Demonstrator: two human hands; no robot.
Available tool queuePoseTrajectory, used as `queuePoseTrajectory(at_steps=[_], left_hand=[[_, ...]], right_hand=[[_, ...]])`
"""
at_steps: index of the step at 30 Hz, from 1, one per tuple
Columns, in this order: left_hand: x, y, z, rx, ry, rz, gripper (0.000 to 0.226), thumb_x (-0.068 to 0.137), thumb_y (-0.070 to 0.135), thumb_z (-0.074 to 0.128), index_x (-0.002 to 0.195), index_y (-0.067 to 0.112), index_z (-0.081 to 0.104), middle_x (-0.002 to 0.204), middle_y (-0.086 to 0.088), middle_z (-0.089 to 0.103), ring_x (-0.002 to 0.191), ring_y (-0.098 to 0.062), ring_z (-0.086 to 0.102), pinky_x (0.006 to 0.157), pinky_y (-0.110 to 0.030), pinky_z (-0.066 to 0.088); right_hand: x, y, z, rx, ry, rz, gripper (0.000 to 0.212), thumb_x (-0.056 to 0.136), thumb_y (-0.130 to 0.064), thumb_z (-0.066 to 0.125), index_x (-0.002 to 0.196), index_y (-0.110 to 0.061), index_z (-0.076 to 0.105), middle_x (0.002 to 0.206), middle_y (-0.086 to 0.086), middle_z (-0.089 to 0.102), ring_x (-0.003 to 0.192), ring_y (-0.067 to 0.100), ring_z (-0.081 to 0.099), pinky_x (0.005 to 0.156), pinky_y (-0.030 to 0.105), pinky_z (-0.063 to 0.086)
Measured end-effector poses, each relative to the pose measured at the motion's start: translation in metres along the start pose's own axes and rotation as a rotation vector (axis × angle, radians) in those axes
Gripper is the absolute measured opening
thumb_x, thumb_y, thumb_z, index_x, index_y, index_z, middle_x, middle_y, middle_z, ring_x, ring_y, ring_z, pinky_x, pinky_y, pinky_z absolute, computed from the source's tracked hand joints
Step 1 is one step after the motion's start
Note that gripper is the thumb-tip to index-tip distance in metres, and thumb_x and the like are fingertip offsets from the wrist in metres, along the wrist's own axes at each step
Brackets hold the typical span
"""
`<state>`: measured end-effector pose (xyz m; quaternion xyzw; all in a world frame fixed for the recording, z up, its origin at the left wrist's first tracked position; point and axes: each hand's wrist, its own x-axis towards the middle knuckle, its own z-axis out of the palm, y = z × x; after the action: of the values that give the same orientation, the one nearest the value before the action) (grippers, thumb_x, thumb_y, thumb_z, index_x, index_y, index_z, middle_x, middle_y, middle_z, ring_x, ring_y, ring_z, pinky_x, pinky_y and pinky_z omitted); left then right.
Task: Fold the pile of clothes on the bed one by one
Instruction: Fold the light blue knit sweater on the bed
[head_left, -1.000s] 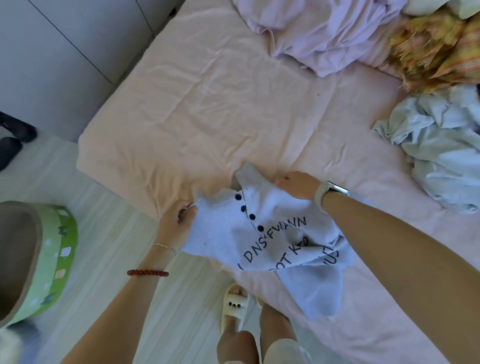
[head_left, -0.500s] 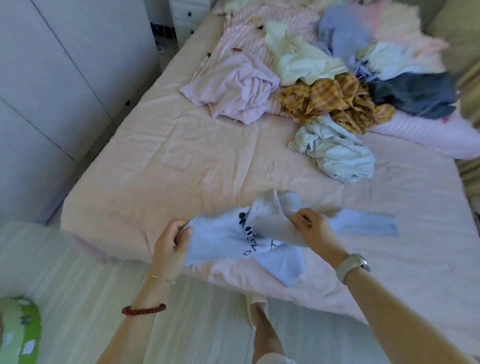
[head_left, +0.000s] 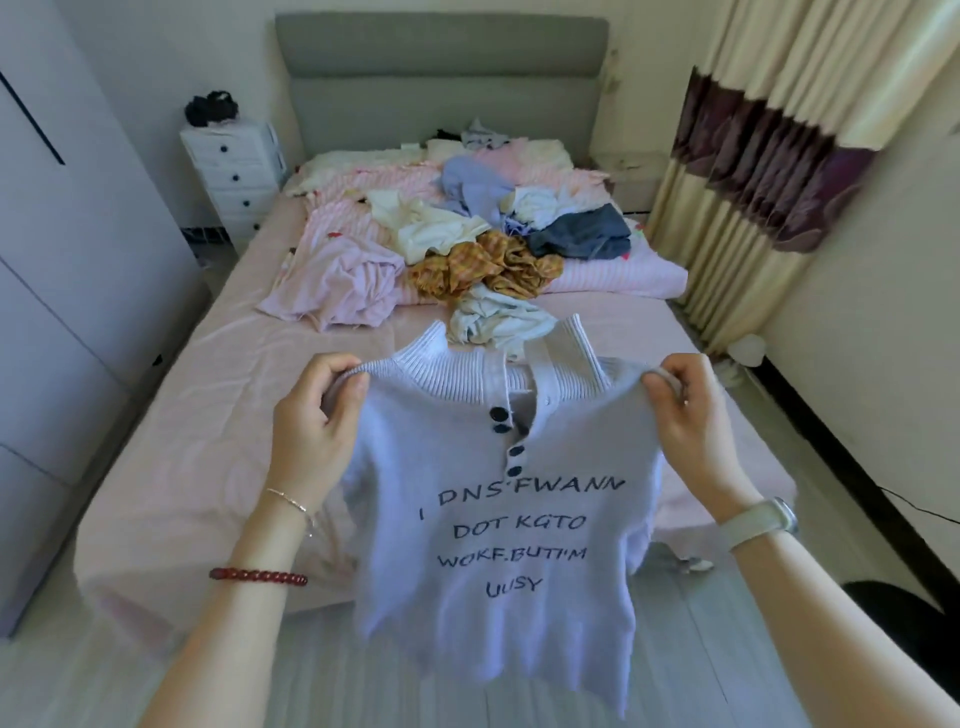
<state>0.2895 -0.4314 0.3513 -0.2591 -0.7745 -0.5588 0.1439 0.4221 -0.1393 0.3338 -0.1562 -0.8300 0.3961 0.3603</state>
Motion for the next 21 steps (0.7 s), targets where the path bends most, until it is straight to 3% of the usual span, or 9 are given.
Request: queuePoseTrajectory(at_steps=[3,6,8,10,13,18,21], left_hand=[[-0.005,0.032,0.000,0.034,0.044,0.066,0.007,0.085,0.027,0.051,0.085,0.034,0.050,0.081,0.034,0.058,0.073,0.016,0.051,0.069,0.000,0.035],[-0.010,0.051,-0.002,0.093,0.060,0.103,0.004,0.084,0.039,0.047,0.085,0.037,0.049,0.084,0.035,0.057,0.075,0.016,0.050,0.069,-0.002,0.036],[-0.017,0.054,0.001,0.131,0.027,0.071,0.002,0.083,0.039,0.048,0.082,0.038,0.049,0.084,0.035,0.057,0.075,0.015,0.051,0.069,-0.001,0.036],[-0.029,0.050,0.007,0.161,0.001,0.008,0.015,0.088,0.026,0.056,0.080,0.038,0.049,0.080,0.035,0.058,0.073,0.015,0.052,0.067,0.000,0.035],[-0.048,0.037,0.013,0.193,-0.033,-0.075,0.029,0.090,0.009,0.059,0.079,0.035,0.050,0.078,0.032,0.059,0.070,0.013,0.052,0.066,-0.001,0.036],[-0.049,0.022,0.019,0.199,0.026,-0.119,0.011,0.083,0.026,0.053,0.079,0.036,0.051,0.079,0.033,0.059,0.073,0.013,0.053,0.068,0.000,0.036],[-0.030,0.003,0.024,0.212,0.052,-0.127,0.014,0.086,0.019,0.059,0.081,0.032,0.053,0.080,0.037,0.058,0.075,0.017,0.052,0.069,0.002,0.034]], right_hand=[[-0.004,-0.013,-0.031,0.004,0.075,-0.079,0.011,0.089,-0.020,0.044,0.088,-0.010,0.040,0.073,-0.011,0.041,0.065,-0.008,0.044,0.059,0.012,0.034],[-0.006,-0.017,-0.057,-0.006,0.055,-0.098,0.011,0.089,-0.022,0.045,0.088,-0.012,0.039,0.073,-0.012,0.044,0.064,-0.008,0.046,0.057,0.011,0.035],[-0.009,-0.011,-0.070,-0.038,0.001,-0.091,0.012,0.087,-0.027,0.047,0.087,-0.015,0.042,0.074,-0.014,0.049,0.064,0.000,0.049,0.058,0.015,0.036],[-0.013,-0.001,-0.075,-0.098,-0.037,-0.103,0.013,0.084,-0.029,0.050,0.086,-0.017,0.048,0.073,-0.015,0.051,0.064,0.013,0.050,0.059,0.026,0.038],[-0.021,0.013,-0.070,-0.170,-0.052,-0.124,0.018,0.083,-0.028,0.053,0.086,-0.011,0.057,0.073,-0.008,0.054,0.065,0.020,0.052,0.063,0.029,0.037],[-0.015,0.029,-0.043,-0.157,-0.088,-0.091,0.010,0.088,-0.020,0.057,0.089,-0.010,0.061,0.080,-0.004,0.058,0.069,0.025,0.056,0.066,0.031,0.041],[0.001,0.037,-0.021,-0.154,-0.087,-0.071,0.004,0.087,-0.006,0.062,0.089,-0.010,0.062,0.080,-0.005,0.056,0.069,0.025,0.056,0.067,0.032,0.041]])
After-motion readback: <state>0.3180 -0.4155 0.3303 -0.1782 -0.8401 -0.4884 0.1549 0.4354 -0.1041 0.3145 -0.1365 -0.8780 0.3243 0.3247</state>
